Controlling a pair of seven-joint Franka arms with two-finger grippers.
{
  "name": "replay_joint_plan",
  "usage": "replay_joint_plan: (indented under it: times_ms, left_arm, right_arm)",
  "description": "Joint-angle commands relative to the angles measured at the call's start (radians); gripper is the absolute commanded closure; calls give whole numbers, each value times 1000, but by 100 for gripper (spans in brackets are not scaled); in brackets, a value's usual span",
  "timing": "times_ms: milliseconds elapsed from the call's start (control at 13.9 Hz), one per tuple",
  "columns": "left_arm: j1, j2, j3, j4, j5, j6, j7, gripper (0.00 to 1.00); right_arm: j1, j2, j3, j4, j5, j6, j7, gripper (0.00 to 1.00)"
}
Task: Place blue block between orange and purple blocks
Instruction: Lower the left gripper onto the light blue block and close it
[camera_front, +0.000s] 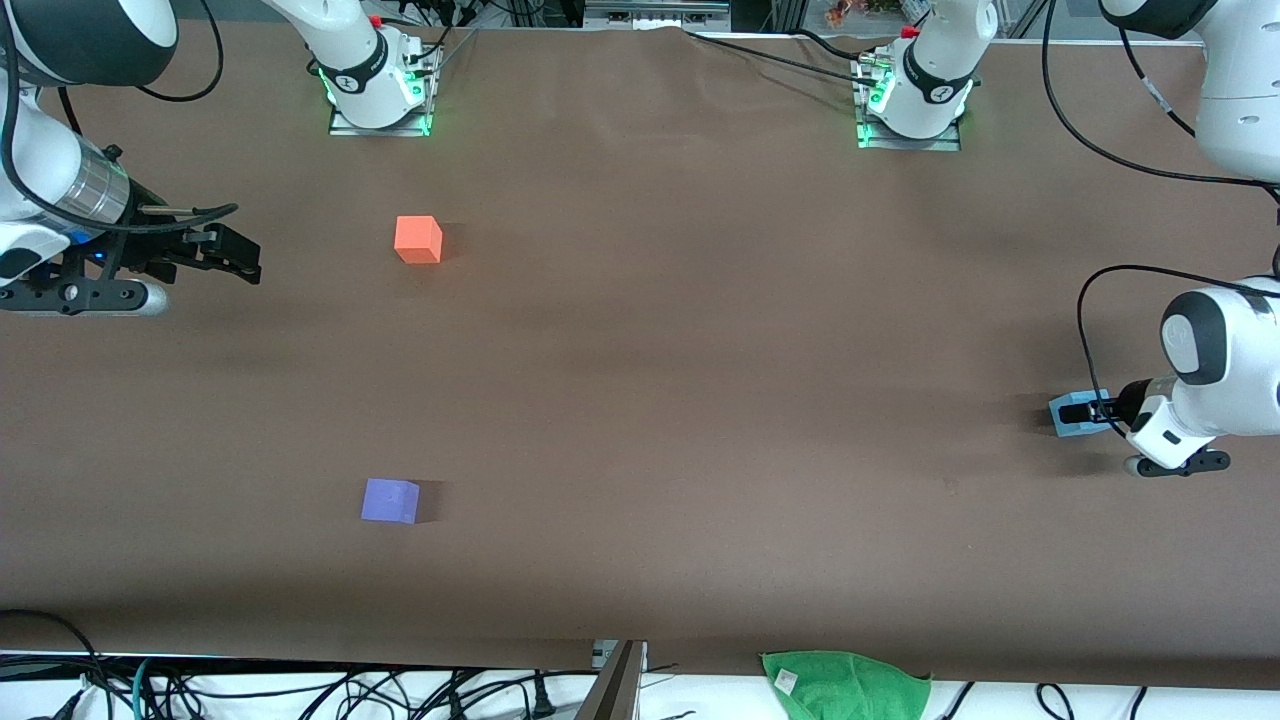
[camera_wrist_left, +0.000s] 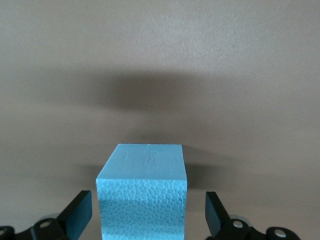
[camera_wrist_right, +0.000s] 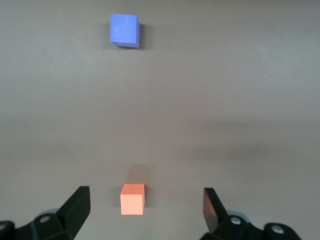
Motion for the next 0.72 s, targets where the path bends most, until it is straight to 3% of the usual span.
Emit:
replay_joint_plan:
  times_ms: [0, 72, 216, 432, 649]
  left_arm:
    - [16, 9, -13, -1, -18, -9, 45, 54]
    - [16, 9, -13, 1, -18, -10, 53, 69]
    - [19, 9, -13, 2, -18, -10, 56, 77]
    - [11, -4, -14, 8, -17, -17, 53, 77]
    - [8, -104, -85, 16, -14, -113, 42, 76]
  right_arm:
    - [-7, -4, 6, 5, -7, -7, 1, 0]
    - [-7, -4, 6, 5, -7, -7, 1, 0]
    - [-7, -4, 6, 5, -7, -7, 1, 0]
    - [-7, -4, 6, 5, -7, -7, 1, 0]
    - [-7, -4, 6, 5, -7, -8, 1, 0]
